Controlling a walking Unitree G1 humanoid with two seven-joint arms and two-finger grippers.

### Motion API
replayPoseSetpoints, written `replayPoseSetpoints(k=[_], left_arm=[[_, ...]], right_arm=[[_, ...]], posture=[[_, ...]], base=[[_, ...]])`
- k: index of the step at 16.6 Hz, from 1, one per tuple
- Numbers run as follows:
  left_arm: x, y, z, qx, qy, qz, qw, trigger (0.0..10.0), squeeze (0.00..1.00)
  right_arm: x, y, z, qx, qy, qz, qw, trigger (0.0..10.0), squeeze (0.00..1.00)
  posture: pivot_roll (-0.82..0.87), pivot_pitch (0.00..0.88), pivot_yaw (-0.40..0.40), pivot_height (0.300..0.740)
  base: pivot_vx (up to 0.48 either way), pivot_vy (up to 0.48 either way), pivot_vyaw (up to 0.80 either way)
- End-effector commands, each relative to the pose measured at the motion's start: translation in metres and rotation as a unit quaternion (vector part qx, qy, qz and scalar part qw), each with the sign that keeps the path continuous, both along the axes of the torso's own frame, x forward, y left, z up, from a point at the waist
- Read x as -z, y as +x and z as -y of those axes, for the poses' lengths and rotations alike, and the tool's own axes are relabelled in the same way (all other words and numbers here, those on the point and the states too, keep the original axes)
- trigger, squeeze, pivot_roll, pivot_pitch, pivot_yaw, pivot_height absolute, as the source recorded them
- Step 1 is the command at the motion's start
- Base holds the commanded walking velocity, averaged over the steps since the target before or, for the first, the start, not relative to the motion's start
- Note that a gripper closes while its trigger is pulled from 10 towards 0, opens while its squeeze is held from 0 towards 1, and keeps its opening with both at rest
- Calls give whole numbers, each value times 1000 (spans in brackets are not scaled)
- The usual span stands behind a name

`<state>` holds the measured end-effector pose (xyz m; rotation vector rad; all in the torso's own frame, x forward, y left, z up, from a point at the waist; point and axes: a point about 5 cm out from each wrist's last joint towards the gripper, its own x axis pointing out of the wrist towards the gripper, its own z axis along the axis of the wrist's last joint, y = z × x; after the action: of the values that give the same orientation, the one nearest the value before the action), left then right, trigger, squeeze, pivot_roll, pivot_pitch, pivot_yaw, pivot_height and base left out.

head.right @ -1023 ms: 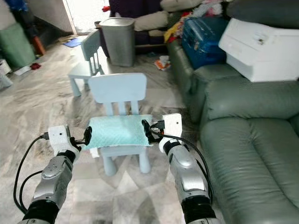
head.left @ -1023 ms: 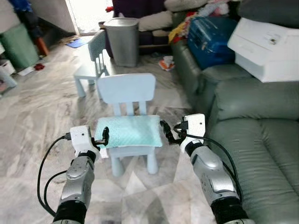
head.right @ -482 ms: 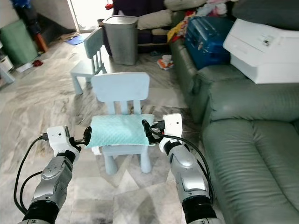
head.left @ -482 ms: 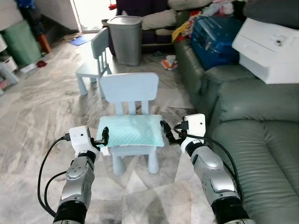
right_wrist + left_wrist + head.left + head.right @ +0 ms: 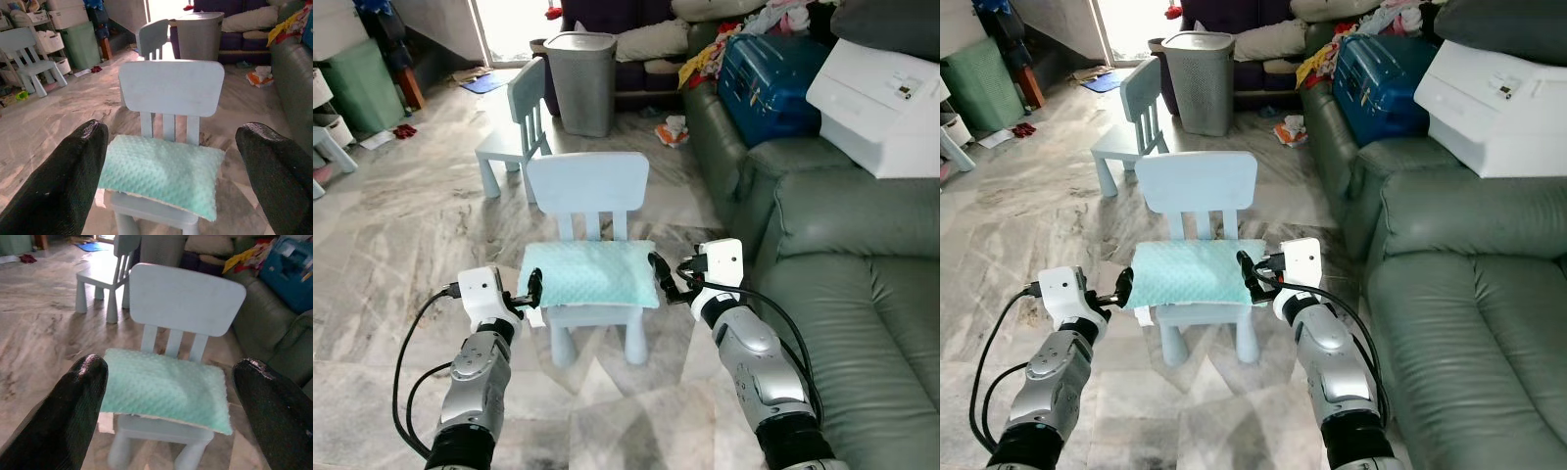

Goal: Move the pillow to the sofa

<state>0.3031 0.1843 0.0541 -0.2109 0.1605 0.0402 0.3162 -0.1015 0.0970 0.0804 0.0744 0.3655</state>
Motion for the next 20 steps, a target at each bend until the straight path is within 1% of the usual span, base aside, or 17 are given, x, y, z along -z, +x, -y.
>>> replayPoseSetpoints(k=[1,8,9,11,13,18,20], left_arm=[[-5,1,-4,-4,4,11,1000,10000,0],[-4,0,-4,5,18,11,1000,10000,0],[-3,0,-4,4,15,6,1000,10000,0],[-1,0,-5,-1,7,2,1000,10000,0],[-1,0,-5,-4,7,0,1000,10000,0],[-5,1,-4,-3,6,14,1000,10000,0],[-5,1,-4,-4,6,13,1000,10000,0]], right_arm=[[-7,1,-4,-9,0,14,1000,10000,0],[-7,1,-5,-10,-1,16,1000,10000,0],[-7,1,-5,-10,-1,16,1000,10000,0],[-7,1,-5,-9,-1,17,1000,10000,0],[-7,1,-4,-8,0,17,1000,10000,0],[-7,0,-4,-9,0,17,1000,10000,0],[-7,1,-4,-10,0,17,1000,10000,0]], posture=[[-144,0,33,740],[-145,0,35,740],[-145,0,36,740],[-145,0,36,740],[-144,0,36,740],[-148,0,33,740],[-147,0,32,740]], base=[[281,390,0],[304,370,0],[330,0,0],[0,0,0],[0,0,0],[0,0,0],[268,0,0]])
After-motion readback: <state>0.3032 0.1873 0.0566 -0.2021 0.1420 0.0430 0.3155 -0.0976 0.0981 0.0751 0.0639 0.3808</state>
